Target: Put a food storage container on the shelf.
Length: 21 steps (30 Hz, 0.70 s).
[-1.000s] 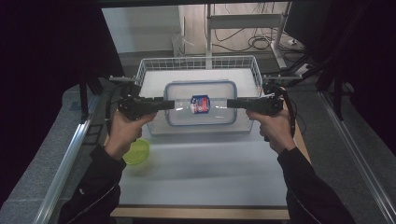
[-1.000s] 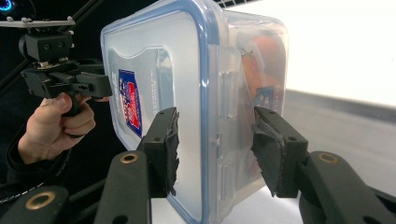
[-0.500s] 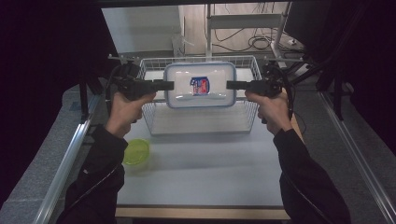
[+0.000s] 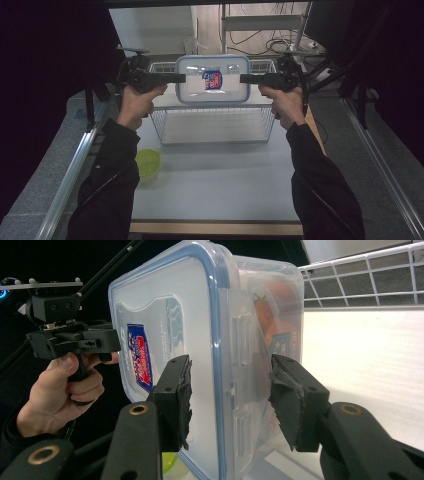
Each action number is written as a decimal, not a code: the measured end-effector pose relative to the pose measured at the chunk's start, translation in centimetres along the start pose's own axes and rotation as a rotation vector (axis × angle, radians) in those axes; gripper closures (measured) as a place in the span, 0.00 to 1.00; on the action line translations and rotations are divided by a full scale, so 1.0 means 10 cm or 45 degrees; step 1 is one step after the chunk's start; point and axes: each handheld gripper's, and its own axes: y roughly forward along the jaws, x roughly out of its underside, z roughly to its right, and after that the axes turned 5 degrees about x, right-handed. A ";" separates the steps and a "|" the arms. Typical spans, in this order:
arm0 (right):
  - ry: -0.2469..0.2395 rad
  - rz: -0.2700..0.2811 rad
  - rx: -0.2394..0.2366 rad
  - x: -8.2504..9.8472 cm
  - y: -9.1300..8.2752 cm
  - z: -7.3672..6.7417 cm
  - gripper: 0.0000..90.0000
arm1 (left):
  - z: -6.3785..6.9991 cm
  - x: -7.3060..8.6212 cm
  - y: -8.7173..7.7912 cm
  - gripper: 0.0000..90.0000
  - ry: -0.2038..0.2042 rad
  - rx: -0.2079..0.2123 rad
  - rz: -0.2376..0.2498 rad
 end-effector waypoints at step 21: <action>0.054 0.039 0.014 0.01 0.12 0.19 0.56 | -0.08 0.08 0.16 0.51 0.059 -0.064 -0.026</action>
